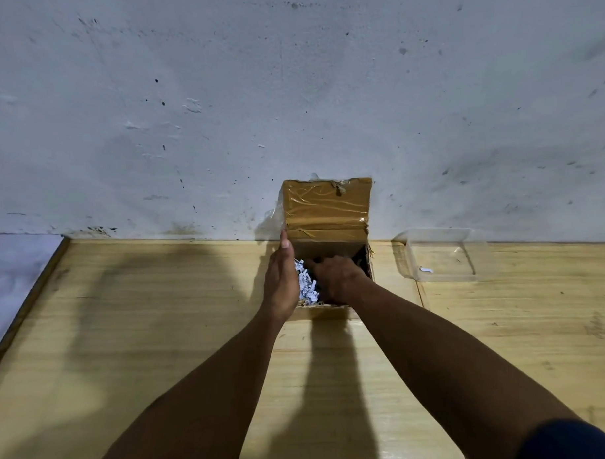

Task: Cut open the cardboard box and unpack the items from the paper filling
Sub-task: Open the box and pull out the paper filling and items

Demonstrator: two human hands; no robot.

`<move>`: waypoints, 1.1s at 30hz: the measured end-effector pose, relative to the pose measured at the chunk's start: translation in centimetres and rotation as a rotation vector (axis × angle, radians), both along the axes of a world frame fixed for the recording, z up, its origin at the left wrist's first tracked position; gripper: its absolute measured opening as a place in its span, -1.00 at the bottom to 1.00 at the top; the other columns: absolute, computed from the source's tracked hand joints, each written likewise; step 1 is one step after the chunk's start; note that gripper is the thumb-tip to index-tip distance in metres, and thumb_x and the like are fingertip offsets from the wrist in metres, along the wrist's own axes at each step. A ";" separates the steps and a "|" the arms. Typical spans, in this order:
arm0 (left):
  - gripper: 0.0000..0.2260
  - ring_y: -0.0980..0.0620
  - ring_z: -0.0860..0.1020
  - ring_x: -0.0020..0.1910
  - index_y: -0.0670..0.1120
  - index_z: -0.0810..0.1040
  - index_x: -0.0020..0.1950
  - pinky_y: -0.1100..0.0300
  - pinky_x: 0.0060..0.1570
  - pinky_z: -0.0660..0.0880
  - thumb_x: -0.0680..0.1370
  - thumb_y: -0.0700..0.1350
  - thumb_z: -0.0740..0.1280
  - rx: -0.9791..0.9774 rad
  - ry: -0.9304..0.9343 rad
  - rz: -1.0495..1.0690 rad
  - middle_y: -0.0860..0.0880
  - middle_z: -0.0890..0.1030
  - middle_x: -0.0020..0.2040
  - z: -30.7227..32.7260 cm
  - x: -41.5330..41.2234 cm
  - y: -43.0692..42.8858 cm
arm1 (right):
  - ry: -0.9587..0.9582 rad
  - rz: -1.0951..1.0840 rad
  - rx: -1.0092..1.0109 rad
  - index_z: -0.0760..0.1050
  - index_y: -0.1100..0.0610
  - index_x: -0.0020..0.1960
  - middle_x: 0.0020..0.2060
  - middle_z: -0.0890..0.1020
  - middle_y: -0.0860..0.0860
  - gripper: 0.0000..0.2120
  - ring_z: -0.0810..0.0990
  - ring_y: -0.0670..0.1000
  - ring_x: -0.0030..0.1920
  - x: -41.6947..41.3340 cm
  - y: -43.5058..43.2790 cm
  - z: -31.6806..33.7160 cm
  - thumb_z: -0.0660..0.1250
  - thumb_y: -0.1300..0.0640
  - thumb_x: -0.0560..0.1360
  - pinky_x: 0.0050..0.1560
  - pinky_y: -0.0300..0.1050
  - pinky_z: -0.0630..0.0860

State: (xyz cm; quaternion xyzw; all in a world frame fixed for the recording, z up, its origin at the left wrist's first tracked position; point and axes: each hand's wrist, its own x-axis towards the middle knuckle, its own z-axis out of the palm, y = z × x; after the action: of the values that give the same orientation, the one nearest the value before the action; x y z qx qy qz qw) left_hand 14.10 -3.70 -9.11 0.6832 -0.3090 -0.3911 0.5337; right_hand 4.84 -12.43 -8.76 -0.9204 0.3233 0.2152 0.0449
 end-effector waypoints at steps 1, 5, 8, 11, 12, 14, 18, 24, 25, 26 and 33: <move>-0.40 0.24 0.17 0.45 0.25 0.10 0.54 0.21 0.35 0.13 0.54 0.41 -0.15 -0.003 0.003 0.002 0.14 0.19 0.56 -0.1 0.1 0.0 | 0.004 0.010 0.000 0.25 0.07 0.45 0.23 0.60 0.13 -0.36 0.60 0.21 0.19 0.0 -0.1 0.0 0.43 -0.01 0.47 0.12 0.06 0.53; -0.42 0.23 0.20 0.44 0.23 0.14 0.54 0.22 0.34 0.14 0.56 0.38 -0.13 -0.005 -0.001 0.024 0.12 0.22 0.55 -0.3 0.2 -0.3 | -0.024 0.041 0.055 0.31 0.02 0.40 0.17 0.62 0.07 -0.37 0.61 0.15 0.17 0.1 -0.8 0.6 0.41 -0.13 0.41 0.08 -0.02 0.52; -0.44 0.23 0.21 0.43 0.20 0.16 0.55 0.23 0.35 0.14 0.59 0.34 -0.12 -0.014 -0.024 0.047 0.11 0.25 0.54 -0.1 0.0 -0.3 | -0.058 0.061 0.142 0.34 -0.03 0.40 0.18 0.63 0.02 -0.41 0.60 0.12 0.19 0.0 -1.1 2.3 0.37 -0.17 0.43 -0.01 -0.12 0.44; -0.48 0.14 0.23 0.48 0.15 0.17 0.55 0.25 0.34 0.13 0.63 0.27 -0.12 -0.008 -0.029 0.052 0.09 0.26 0.54 0.2 0.0 -0.2 | -0.092 0.042 0.173 0.39 -0.03 0.37 0.15 0.64 0.02 -0.40 0.60 0.11 0.15 0.0 -1.3 4.3 0.45 -0.08 0.38 -0.09 -0.18 0.36; -0.49 0.11 0.25 0.48 0.14 0.19 0.55 0.25 0.33 0.15 0.64 0.26 -0.12 0.005 -0.038 0.050 0.08 0.28 0.54 0.4 0.0 -0.1 | -0.107 0.041 0.171 0.39 -0.03 0.36 0.14 0.65 0.01 -0.38 0.61 0.11 0.14 -0.1 -1.3 4.9 0.48 -0.08 0.35 -0.09 -0.18 0.36; -0.43 0.06 0.29 0.47 0.14 0.24 0.54 0.23 0.31 0.19 0.60 0.31 -0.12 0.027 -0.044 0.052 0.06 0.32 0.52 0.9 0.0 0.2 | -0.136 0.049 0.166 0.38 -0.04 0.37 0.14 0.65 0.01 -0.33 0.61 0.11 0.12 -0.2 -1.4 6.0 0.51 -0.10 0.32 -0.10 -0.18 0.37; -0.20 -0.03 0.41 0.41 0.19 0.35 0.47 -0.03 0.41 0.32 0.39 0.56 -0.15 0.078 -0.030 0.055 0.03 0.46 0.44 1.9 0.3 0.7 | -0.186 0.082 0.013 0.24 -0.09 0.46 0.16 0.63 0.03 -0.21 0.60 0.13 0.13 -0.8 -0.7 7.4 0.46 -0.21 0.31 0.00 -0.06 0.53; -0.03 -0.13 0.57 0.21 0.09 0.53 0.33 -0.11 0.26 0.48 0.27 0.64 -0.23 0.194 -0.032 0.107 -0.09 0.62 0.25 4.0 0.4 2.3 | -0.321 0.114 -0.128 0.17 -0.11 0.51 0.22 0.58 0.03 -0.15 0.57 0.17 0.16 -2.4 1.5 9.8 0.36 -0.26 0.30 0.02 0.03 0.53; -0.05 -0.12 0.58 0.18 0.07 0.55 0.31 -0.08 0.24 0.49 0.31 0.62 -0.23 0.195 -0.035 0.110 -0.09 0.63 0.22 4.3 0.3 2.8 | -0.347 0.121 -0.146 0.20 -0.11 0.49 0.20 0.59 0.02 -0.18 0.58 0.16 0.14 -2.8 2.2 10.2 0.35 -0.27 0.29 0.00 0.02 0.52; -0.10 -0.11 0.59 0.15 0.04 0.56 0.29 -0.03 0.21 0.49 0.37 0.57 -0.22 0.192 -0.038 0.114 -0.09 0.64 0.19 4.7 0.1 3.3 | -0.379 0.124 -0.159 0.25 -0.11 0.47 0.16 0.60 0.01 -0.21 0.59 0.16 0.11 -3.4 3.0 10.5 0.32 -0.28 0.28 -0.03 0.01 0.52; -0.44 0.06 0.54 0.11 0.00 0.60 0.25 0.25 0.08 0.33 0.64 0.24 -0.08 0.140 -0.128 0.085 0.01 0.64 0.10 3.8 -2.5 10.1 | -0.323 0.141 -0.107 0.30 -0.03 0.45 0.20 0.56 0.05 -0.23 0.56 0.18 0.18 -7.6 10.3 8.9 0.10 -0.30 0.28 -0.02 0.01 0.50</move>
State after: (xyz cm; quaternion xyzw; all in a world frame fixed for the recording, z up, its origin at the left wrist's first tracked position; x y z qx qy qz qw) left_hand 11.55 6.43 -5.30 0.7550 -0.2849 -0.3442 0.4798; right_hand -2.76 -2.13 0.16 -0.9644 0.2576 0.0495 0.0323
